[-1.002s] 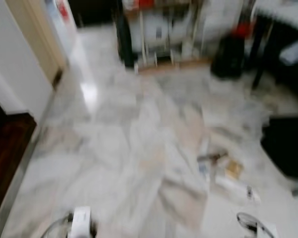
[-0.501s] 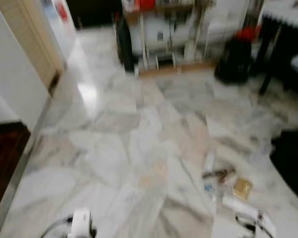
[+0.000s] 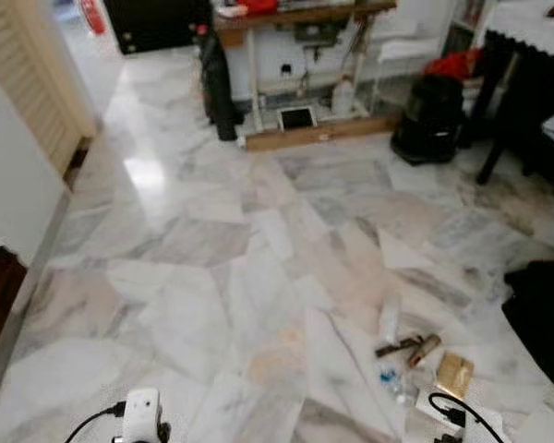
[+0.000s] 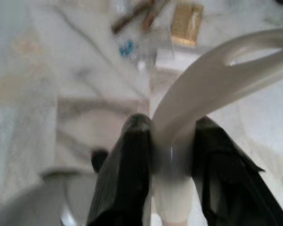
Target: Sweep floor
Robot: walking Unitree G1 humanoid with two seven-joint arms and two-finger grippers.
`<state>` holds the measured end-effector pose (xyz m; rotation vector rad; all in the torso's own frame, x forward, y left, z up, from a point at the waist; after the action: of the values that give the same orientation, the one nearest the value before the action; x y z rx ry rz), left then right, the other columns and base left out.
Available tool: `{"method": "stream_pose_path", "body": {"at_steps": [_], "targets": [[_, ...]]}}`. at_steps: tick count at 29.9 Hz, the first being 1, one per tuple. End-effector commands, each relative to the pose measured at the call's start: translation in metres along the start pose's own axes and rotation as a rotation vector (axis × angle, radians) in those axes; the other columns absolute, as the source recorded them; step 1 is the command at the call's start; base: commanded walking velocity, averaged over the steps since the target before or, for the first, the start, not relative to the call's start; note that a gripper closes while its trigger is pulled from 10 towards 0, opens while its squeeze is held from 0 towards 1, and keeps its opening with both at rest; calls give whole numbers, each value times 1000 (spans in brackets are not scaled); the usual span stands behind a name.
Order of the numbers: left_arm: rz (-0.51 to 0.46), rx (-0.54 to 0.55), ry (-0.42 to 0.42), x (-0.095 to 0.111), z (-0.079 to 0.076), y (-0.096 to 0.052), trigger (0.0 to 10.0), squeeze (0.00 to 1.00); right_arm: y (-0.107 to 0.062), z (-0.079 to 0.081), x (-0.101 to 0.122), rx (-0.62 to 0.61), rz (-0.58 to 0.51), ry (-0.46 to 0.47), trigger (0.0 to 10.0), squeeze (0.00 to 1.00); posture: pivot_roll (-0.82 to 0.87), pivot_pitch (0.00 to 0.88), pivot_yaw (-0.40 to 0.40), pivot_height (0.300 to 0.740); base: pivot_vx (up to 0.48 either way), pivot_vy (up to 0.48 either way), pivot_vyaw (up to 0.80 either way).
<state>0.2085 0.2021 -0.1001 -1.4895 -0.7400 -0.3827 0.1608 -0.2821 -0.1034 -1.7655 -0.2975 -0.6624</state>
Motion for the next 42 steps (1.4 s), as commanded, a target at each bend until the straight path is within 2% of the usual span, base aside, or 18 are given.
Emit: {"method": "stream_pose_path", "body": {"at_steps": [1,10,21,34,39,42], "targets": [[-11,26,-11,4,11,-1,10000,0,2,10,12,21,-37,15,10000,0,-143,0,65,740,412,0,0],[-10,33,-1,3,13,-1,10000,0,3,10,15,22,-43,14,10000,0,-143,0,65,740,381,0,0],[-14,24,-2,4,10,-1,10000,0,2,7,9,18,-32,26,10000,0,-144,0,67,740,0,0,0],[-6,31,-12,4,12,0,10000,0,2,8,11,21,-31,24,10000,0,-146,0,75,740,0,0,-783],[-7,29,-2,6,12,0,10000,0,2,9,11,23,-31,22,10000,0,-146,0,77,740,0,440,-775],[-12,31,9,9,14,0,10000,0,2,10,10,25,-31,19,10000,0,-146,0,79,740,0,0,-769]]}}
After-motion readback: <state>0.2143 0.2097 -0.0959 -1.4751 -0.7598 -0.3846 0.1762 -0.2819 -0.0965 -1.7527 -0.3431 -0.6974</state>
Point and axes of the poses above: a point about 5 cm out from each wrist's last joint towards the gripper, its own y axis pointing out of the wrist towards the gripper, its own x axis along the axis of the wrist's last joint, z = x × y, the point moved 3 cm from there along y, pointing out of the wrist towards the gripper, and after that the axes turned 8 degrees about -y, right-handed, at the moved point
